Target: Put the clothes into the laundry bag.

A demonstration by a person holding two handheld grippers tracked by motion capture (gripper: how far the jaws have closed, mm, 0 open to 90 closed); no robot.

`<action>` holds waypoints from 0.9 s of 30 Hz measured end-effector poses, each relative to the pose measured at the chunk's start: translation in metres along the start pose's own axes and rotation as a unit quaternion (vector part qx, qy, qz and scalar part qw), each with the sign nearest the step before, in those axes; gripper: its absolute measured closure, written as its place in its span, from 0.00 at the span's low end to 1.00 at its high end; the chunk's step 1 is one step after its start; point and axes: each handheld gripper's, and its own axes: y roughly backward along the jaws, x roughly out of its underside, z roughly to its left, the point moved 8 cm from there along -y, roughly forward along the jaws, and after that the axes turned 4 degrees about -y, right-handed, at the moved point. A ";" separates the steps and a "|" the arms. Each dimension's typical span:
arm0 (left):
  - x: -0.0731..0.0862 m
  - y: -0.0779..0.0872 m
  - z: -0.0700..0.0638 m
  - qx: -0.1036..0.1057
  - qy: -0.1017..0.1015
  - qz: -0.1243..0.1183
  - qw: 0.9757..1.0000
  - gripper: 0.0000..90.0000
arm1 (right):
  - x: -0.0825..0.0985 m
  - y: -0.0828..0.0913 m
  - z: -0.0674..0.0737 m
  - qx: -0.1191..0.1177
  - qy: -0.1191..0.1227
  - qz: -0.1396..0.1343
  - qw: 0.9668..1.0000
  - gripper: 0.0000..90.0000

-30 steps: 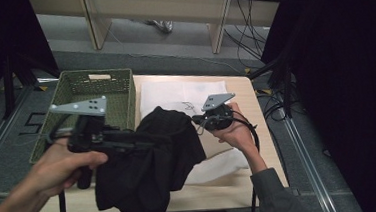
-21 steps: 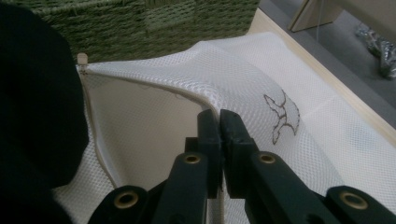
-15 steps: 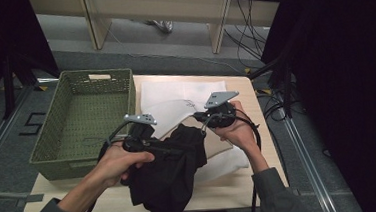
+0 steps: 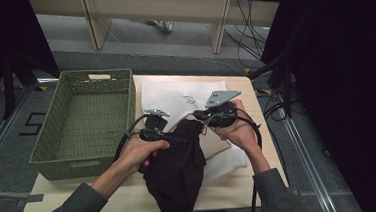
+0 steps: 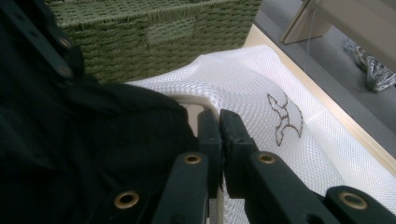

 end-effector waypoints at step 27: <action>0.008 -0.057 0.049 -0.108 0.040 -0.016 0.993 0.62 | -0.005 0.009 0.005 0.001 0.004 0.002 1.000 0.99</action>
